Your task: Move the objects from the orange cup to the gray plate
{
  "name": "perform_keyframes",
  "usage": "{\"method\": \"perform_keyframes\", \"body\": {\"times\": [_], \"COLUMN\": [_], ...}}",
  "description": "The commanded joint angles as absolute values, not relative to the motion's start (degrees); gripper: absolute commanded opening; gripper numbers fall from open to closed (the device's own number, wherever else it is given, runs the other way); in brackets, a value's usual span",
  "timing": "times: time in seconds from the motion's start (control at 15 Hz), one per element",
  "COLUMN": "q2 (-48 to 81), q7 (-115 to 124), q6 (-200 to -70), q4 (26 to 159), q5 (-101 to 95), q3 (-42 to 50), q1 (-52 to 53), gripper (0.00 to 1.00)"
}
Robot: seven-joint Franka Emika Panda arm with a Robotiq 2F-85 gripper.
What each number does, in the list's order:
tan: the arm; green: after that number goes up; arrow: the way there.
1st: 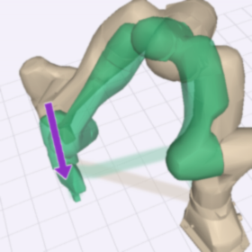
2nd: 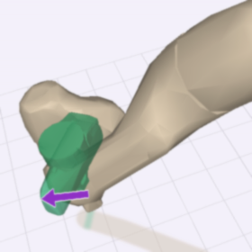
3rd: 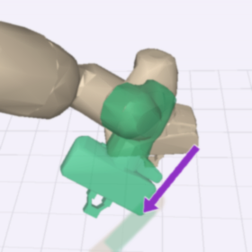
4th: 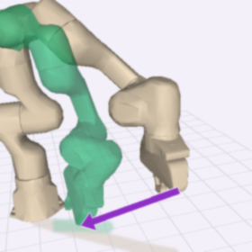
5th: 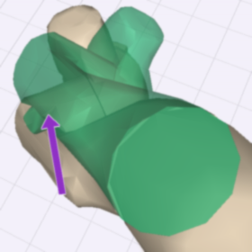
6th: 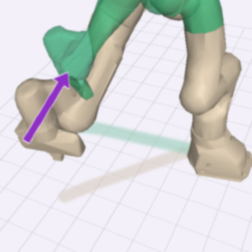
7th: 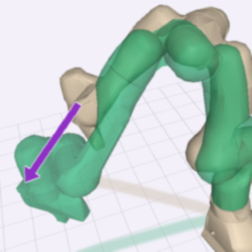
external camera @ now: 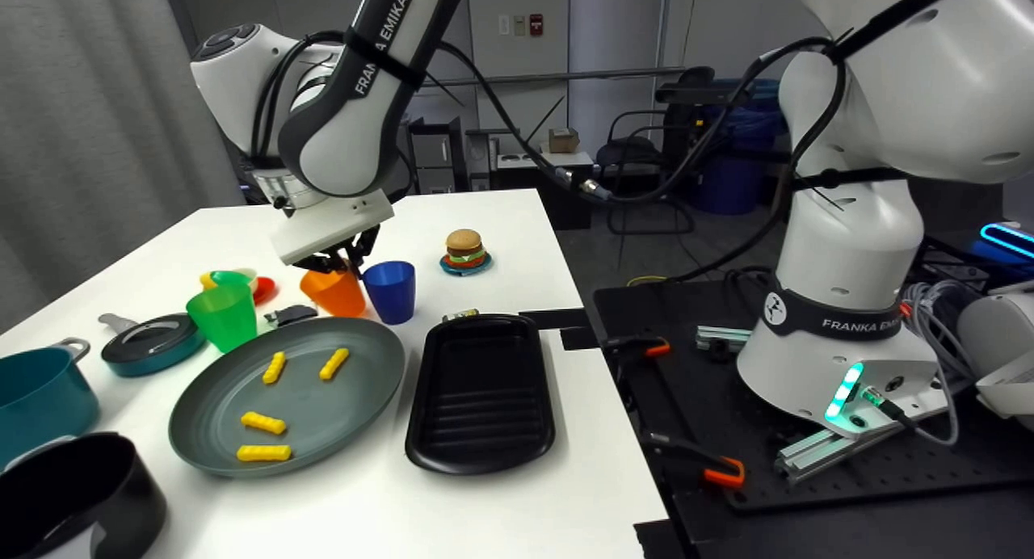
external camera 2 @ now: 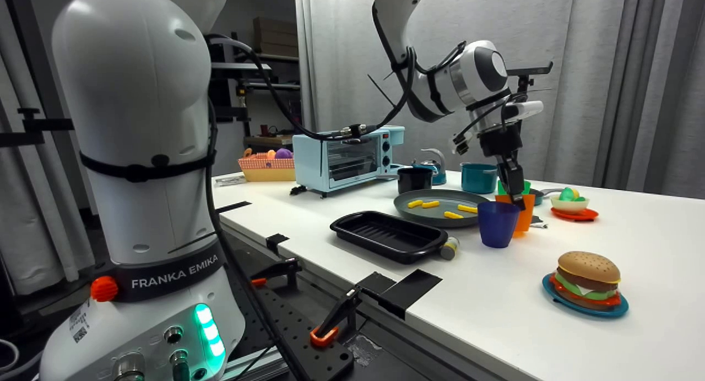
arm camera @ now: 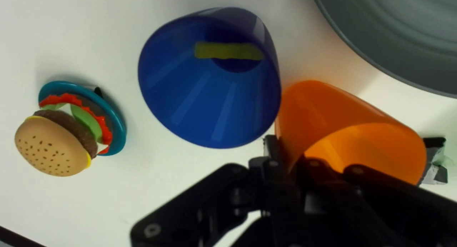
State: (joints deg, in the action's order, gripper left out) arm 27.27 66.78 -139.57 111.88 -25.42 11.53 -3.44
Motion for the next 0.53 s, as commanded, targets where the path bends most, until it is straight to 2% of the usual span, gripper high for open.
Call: {"method": "perform_keyframes", "body": {"times": [0.0, 0.07, 0.13, 0.2, 0.33, 0.47], "q2": [29.6, 29.8, 30.0, 30.1, 30.5, 30.9], "q7": [63.9, 63.5, 63.1, 62.8, 62.5, 62.2], "q6": [-141.3, -141.2, -141.1, -141.1, -140.9, -140.7], "q4": [110.0, 109.7, 109.4, 109.3, 109.1, 109.0], "q5": [-21.9, -21.5, -21.1, -21.0, -20.8, -21.0], "q3": [12.3, 12.3, 12.3, 12.4, 12.6, 12.8], "q1": [-3.0, -3.1, -3.1, -3.0, -2.7, -2.4], "gripper": [0.02, 0.02, 0.09, 0.33, 0.38, 0.51]}}
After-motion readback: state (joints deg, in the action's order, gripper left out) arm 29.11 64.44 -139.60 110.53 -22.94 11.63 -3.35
